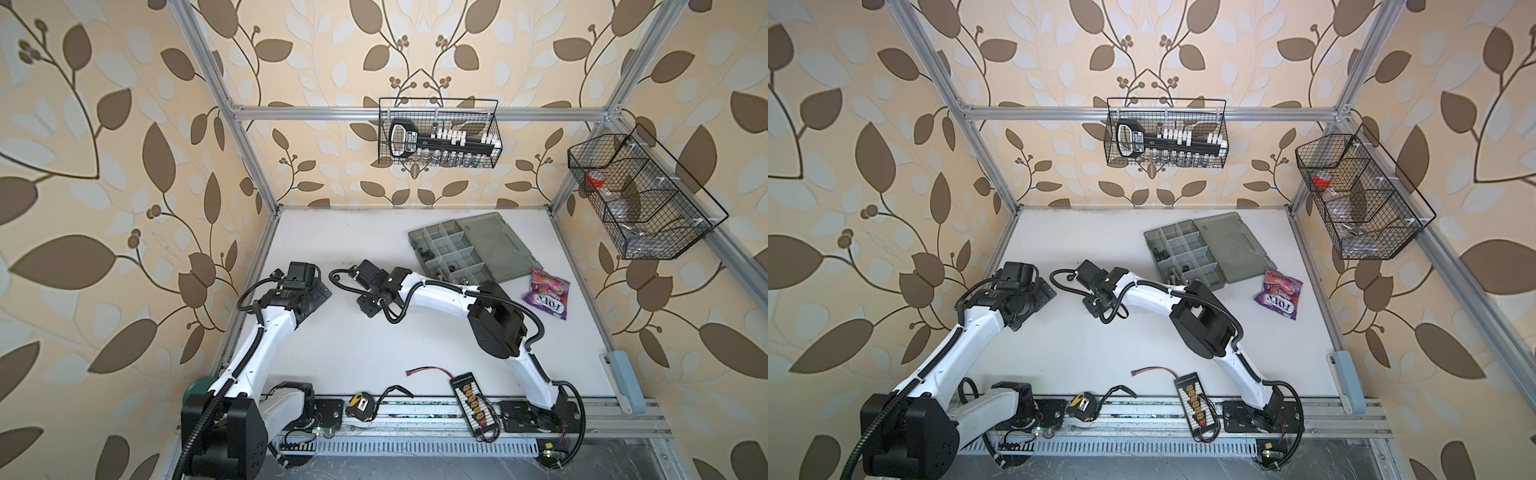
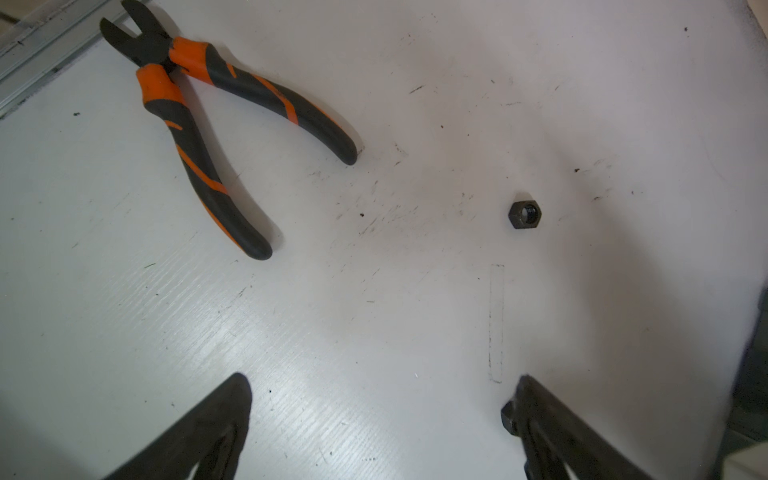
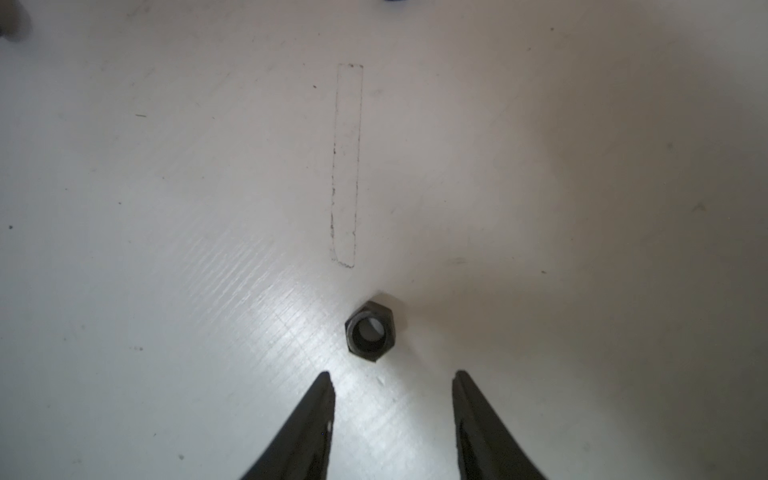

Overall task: Sort the screws and nuts into containers
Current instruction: 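Move the right gripper over a third black nut and lower it, then close the right gripper on the black hex nut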

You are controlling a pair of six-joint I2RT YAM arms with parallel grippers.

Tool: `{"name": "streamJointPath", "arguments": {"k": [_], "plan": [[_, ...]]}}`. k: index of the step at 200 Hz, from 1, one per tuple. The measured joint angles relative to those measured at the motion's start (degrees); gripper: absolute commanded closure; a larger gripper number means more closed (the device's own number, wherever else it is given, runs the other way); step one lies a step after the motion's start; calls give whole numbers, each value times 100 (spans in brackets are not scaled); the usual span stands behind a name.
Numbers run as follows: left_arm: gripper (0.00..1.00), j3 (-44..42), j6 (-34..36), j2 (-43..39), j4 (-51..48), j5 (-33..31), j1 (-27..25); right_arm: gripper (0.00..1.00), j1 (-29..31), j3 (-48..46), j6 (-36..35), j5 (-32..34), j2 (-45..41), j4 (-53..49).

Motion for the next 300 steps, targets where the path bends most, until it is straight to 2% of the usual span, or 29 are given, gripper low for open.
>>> {"name": "streamJointPath", "arguments": {"k": [108, 232, 300], "plan": [[1, 0, 0, 0, -9, 2, 0, 54, 70, 584, -87, -37, 597, -221], [1, 0, 4, 0, -37, 0, 0, 71, 70, 678, -170, 52, 678, -284], [1, 0, 20, 2, -39, 0, 0, 87, 81, 680, -212, 144, 678, -282]]}}
